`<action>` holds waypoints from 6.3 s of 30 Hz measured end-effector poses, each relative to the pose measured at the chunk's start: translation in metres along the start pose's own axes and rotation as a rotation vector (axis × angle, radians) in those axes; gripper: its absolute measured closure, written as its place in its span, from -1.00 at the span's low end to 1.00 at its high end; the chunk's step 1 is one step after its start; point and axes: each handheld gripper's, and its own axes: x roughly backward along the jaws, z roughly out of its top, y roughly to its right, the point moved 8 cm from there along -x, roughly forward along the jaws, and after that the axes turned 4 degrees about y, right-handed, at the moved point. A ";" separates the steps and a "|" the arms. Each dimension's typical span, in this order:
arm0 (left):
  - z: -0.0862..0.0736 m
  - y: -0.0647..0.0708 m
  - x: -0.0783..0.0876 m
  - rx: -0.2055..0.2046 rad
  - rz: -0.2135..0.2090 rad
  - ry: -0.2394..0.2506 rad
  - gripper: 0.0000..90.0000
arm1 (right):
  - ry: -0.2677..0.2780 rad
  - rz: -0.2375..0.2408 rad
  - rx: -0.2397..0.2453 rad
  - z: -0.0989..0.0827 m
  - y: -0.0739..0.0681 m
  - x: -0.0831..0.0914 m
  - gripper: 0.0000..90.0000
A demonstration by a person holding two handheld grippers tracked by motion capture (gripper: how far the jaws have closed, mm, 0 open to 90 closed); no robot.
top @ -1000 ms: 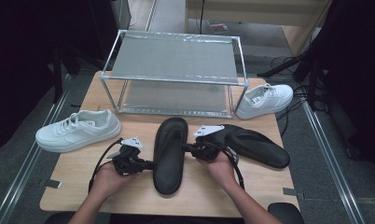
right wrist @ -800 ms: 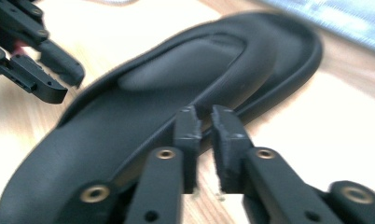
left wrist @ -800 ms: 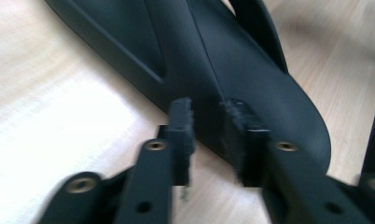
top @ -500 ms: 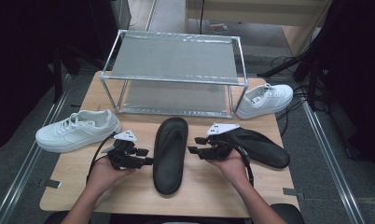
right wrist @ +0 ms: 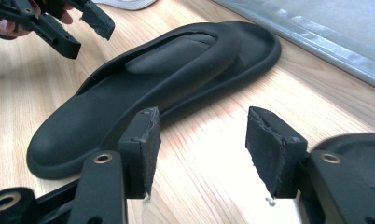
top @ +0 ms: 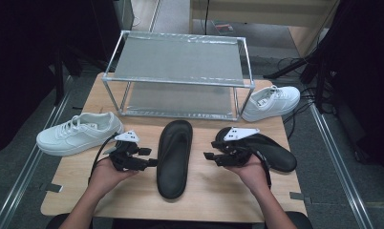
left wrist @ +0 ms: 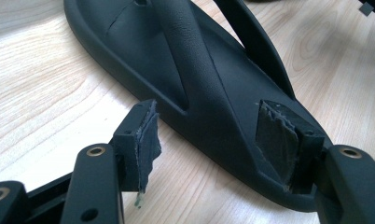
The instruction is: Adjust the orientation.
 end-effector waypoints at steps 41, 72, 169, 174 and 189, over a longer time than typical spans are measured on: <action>0.028 -0.002 -0.021 -0.045 -0.031 -0.021 -0.12 | 0.077 -0.147 -0.066 -0.028 0.034 0.078 0.15; 0.034 -0.003 -0.030 -0.051 -0.046 -0.019 -0.13 | -0.018 -0.174 -0.069 -0.069 0.087 0.079 0.39; 0.012 -0.018 -0.004 -0.014 0.040 0.004 -0.13 | -0.019 -0.164 -0.173 -0.011 0.039 0.015 0.55; 0.015 -0.020 -0.007 -0.012 0.038 0.002 -0.13 | -0.013 -0.178 -0.170 -0.013 0.041 0.021 0.65; 0.019 -0.020 -0.012 0.009 0.015 -0.008 0.81 | -0.084 -0.209 -0.203 -0.026 0.047 0.022 1.00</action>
